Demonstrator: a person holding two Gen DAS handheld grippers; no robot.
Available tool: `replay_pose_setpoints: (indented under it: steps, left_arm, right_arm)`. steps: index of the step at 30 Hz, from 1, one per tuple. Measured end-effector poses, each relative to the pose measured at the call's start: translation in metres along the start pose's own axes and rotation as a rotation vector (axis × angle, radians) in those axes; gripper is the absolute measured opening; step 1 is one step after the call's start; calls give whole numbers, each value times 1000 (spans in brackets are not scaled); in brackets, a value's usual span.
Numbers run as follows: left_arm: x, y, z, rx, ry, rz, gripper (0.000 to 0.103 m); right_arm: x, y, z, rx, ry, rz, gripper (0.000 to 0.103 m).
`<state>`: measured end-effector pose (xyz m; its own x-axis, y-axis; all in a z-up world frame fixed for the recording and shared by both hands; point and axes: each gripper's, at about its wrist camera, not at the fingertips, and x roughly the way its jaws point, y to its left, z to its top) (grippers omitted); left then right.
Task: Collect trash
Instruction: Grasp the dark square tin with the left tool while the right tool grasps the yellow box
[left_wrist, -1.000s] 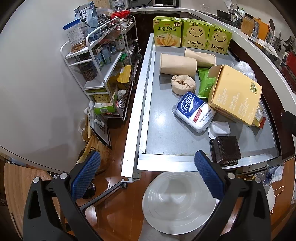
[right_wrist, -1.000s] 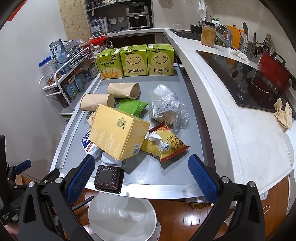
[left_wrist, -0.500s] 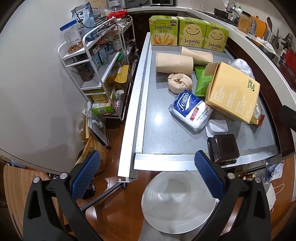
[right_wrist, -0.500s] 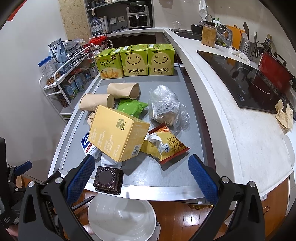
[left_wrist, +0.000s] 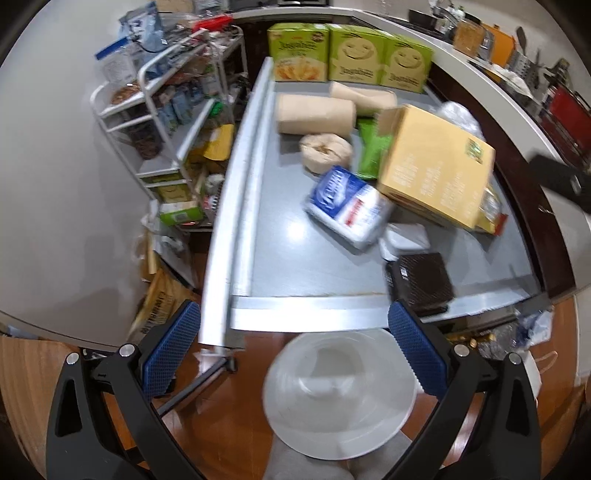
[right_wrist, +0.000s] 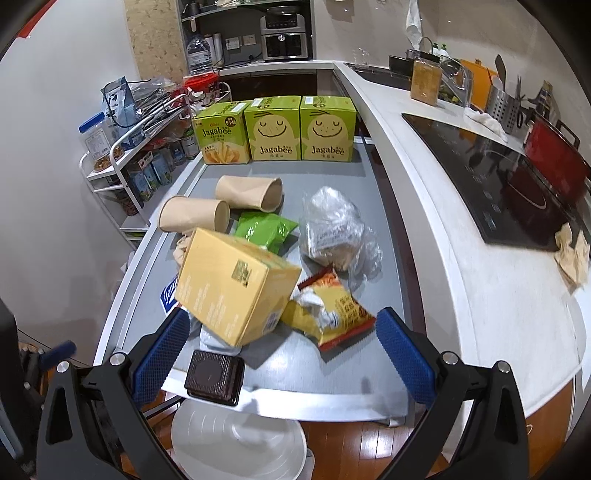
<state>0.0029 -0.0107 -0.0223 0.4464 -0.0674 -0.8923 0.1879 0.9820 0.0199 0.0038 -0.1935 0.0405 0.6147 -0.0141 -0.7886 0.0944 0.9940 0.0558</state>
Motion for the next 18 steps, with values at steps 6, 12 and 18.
replay_pose_setpoints:
  steps: [6,12,18]
  left_arm:
    - [9,-33,-1,79,15,-82,102]
    - [28,-56,3,93,28,-148,102]
    - [47,-59,9,42,57,-194,102]
  right_arm:
    - [5,-3,18,-1,-1,6,99]
    - [12,7,30,-85,3,46,99]
    - [18,13,34,-180,8,8,99]
